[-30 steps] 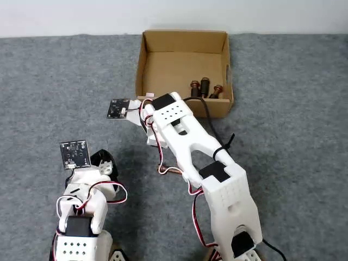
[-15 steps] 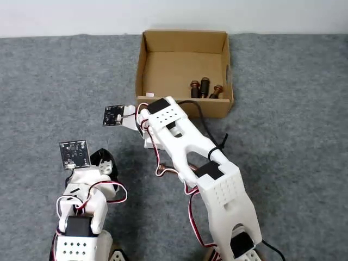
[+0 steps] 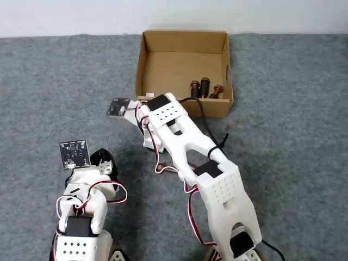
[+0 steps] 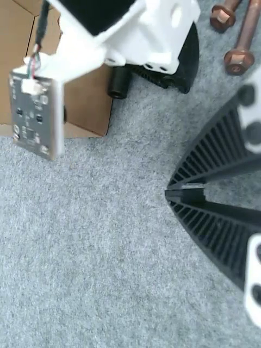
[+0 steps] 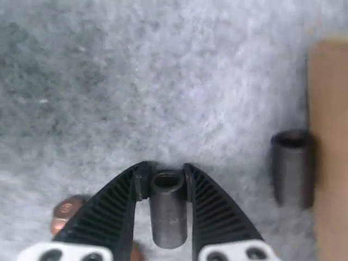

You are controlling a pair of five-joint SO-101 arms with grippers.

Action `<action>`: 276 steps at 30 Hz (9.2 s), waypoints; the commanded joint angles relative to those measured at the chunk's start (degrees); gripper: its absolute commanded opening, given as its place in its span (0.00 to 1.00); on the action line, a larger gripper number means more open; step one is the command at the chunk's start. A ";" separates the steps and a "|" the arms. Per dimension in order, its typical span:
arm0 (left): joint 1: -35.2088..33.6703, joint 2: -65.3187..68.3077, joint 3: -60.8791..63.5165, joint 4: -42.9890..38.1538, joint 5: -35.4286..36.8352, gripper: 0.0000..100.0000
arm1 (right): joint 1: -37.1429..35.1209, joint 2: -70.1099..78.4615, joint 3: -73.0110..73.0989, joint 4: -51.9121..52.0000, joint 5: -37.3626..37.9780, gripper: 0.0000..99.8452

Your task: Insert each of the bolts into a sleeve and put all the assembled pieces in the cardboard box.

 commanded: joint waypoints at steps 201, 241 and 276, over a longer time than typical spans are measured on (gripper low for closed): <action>39.03 124.48 -123.56 55.38 31.91 0.15 | 47.34 -102.73 66.02 15.43 -46.24 0.01; 33.14 140.40 -127.52 48.53 31.74 0.01 | 47.16 -103.16 65.93 15.43 -46.24 0.01; 40.53 70.77 -91.30 35.16 19.52 0.00 | 25.98 -124.53 66.02 19.38 -46.77 0.01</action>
